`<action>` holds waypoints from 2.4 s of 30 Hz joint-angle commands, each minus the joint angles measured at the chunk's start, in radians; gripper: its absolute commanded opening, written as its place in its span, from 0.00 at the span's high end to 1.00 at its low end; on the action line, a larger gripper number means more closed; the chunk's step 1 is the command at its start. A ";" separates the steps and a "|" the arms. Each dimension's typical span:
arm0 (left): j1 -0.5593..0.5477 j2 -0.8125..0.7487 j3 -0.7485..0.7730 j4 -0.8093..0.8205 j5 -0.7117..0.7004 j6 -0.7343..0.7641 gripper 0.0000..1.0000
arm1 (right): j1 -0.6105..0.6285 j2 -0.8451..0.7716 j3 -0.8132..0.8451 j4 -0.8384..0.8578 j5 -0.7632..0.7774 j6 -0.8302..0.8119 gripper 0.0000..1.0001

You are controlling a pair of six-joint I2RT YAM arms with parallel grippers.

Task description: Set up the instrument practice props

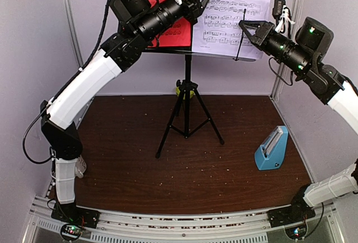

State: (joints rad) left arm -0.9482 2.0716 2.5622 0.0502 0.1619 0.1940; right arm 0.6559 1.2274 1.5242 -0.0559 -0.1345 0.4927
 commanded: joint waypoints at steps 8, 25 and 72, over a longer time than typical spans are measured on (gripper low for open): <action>0.001 -0.055 -0.023 0.030 -0.040 0.010 0.68 | 0.005 -0.017 -0.006 0.019 -0.011 -0.010 1.00; 0.002 -0.070 -0.026 0.005 -0.091 0.017 0.66 | 0.004 0.001 0.007 0.012 -0.008 0.012 0.74; 0.064 -0.709 -0.795 -0.137 -0.443 -0.156 0.27 | -0.043 -0.332 -0.132 -0.382 0.255 -0.055 0.05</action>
State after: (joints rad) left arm -0.8967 1.4399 1.8767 -0.1135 -0.2253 0.1070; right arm 0.6266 0.9577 1.4609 -0.3008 0.0006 0.4404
